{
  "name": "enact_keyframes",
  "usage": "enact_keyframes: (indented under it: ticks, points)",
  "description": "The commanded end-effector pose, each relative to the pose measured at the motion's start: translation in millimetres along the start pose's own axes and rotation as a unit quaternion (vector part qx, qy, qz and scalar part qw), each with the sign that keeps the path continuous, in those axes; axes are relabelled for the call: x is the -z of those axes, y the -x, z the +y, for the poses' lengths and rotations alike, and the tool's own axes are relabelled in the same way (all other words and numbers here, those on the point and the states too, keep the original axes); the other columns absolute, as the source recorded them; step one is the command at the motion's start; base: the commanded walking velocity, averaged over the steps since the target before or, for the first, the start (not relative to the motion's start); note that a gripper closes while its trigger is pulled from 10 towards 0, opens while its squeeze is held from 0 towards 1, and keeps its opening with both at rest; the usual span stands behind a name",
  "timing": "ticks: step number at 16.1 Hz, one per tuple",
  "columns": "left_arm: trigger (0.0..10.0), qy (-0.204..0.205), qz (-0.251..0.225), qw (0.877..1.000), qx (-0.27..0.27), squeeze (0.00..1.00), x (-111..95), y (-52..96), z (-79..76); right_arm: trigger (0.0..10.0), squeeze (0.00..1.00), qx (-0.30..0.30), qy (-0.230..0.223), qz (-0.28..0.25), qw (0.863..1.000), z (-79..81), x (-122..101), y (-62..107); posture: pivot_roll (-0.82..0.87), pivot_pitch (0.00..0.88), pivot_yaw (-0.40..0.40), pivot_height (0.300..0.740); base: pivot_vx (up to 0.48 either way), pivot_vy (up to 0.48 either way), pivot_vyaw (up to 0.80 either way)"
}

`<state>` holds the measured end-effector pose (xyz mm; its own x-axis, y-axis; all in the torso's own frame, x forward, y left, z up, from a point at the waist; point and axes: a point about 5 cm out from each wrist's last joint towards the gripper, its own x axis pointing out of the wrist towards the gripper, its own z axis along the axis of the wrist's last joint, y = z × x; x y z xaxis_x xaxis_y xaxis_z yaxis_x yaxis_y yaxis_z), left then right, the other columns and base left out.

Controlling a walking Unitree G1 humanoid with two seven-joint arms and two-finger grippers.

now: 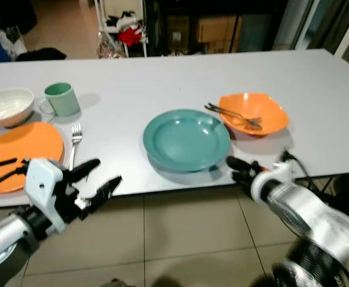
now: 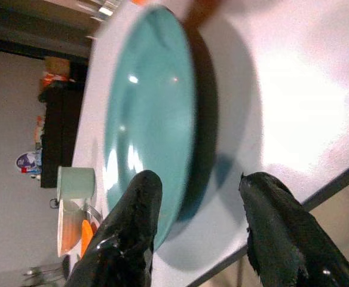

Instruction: Setting the table

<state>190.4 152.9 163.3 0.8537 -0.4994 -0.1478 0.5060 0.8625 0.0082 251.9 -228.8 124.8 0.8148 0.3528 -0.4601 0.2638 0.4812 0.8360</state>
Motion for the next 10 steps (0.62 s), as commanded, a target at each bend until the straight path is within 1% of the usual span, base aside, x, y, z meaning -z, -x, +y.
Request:
enact_keyframes:
  ticks: [1,2,3,4,5,6,7,9,10]
  points:
    - [10.0,0.014,0.009,0.998,-0.068,0.00,3.9,-0.5,13.6,10.0,1.00,-0.054,0.080,-0.004,0.995,25.3,3.0,14.5,-0.10,0.000,0.055,0.740,0.000,0.000,0.00]
    - [10.0,0.029,0.000,0.992,-0.121,1.00,5.4,-2.2,19.4,10.0,1.00,-0.052,0.229,-0.030,0.972,49.5,4.8,25.4,-0.12,0.000,0.062,0.740,0.000,0.000,0.00]
    - [10.0,0.033,-0.009,0.989,-0.145,1.00,5.8,-4.8,20.4,10.0,1.00,-0.037,0.370,-0.052,0.927,69.0,12.4,29.2,-0.13,0.000,0.065,0.740,0.000,0.000,0.00]
    - [10.0,0.014,-0.016,0.986,-0.165,1.00,6.1,-10.4,19.9,10.0,1.00,-0.021,0.442,-0.071,0.894,74.6,18.5,19.9,-0.13,0.000,0.062,0.740,0.000,0.000,0.00]
    - [10.0,0.001,-0.026,0.981,-0.193,1.00,5.3,-17.8,20.1,10.0,1.00,-0.010,0.448,-0.107,0.888,75.9,19.2,10.0,-0.12,0.000,0.055,0.740,0.000,0.000,0.80]
    - [10.0,-0.002,-0.030,0.979,-0.201,1.00,4.5,-21.2,19.8,10.0,1.00,-0.004,0.450,-0.126,0.884,76.3,17.7,6.7,-0.12,0.000,0.051,0.740,0.000,-0.292,0.80]
    - [10.0,-0.009,-0.038,0.975,-0.217,1.00,1.3,-27.6,19.8,10.0,1.00,0.015,0.480,-0.152,0.864,74.8,15.6,4.8,-0.12,0.000,0.044,0.740,0.000,-0.480,0.80]
    - [10.0,-0.014,-0.041,0.976,-0.215,1.00,-0.7,-31.0,18.6,10.0,1.00,0.023,0.486,-0.168,0.857,73.2,12.4,4.2,-0.12,0.000,0.042,0.740,0.000,-0.480,0.80]
    - [10.0,-0.023,-0.042,0.976,-0.214,1.00,-1.5,-36.1,16.9,10.0,1.00,0.028,0.510,-0.181,0.840,67.7,7.4,-1.9,-0.11,0.000,0.042,0.740,0.000,-0.480,0.80]
